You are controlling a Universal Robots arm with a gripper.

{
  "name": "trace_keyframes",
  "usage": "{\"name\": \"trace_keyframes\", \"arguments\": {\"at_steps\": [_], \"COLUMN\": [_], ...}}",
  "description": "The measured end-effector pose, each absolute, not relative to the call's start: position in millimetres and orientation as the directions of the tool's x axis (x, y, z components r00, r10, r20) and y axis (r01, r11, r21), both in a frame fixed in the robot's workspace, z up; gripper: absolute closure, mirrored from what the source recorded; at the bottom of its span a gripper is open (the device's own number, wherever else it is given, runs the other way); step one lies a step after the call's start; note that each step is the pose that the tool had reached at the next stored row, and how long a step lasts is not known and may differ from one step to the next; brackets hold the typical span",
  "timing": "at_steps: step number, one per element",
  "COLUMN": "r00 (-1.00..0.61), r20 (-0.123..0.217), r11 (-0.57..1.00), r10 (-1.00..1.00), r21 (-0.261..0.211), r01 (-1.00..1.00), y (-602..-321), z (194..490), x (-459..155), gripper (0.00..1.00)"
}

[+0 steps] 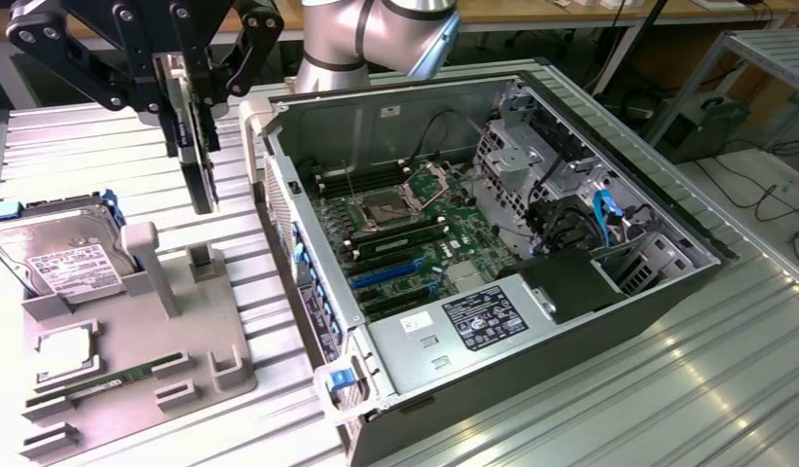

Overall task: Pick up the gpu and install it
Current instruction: 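Pick up the gpu and move the gpu toward the slot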

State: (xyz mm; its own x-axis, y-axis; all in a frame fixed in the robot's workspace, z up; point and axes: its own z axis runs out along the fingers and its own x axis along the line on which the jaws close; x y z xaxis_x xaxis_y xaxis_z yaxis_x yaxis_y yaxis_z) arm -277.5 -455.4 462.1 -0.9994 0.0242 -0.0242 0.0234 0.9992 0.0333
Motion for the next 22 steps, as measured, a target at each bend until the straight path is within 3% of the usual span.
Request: {"name": "trace_keyframes", "arguments": {"at_steps": [22], "r00": [-0.999], "r20": [-0.024], "r11": [0.999], "r10": [0.024], "r21": [0.033], "r01": [0.023], "y": [-455.4], "z": [462.2], "x": [-267.7], "gripper": [0.72]}}
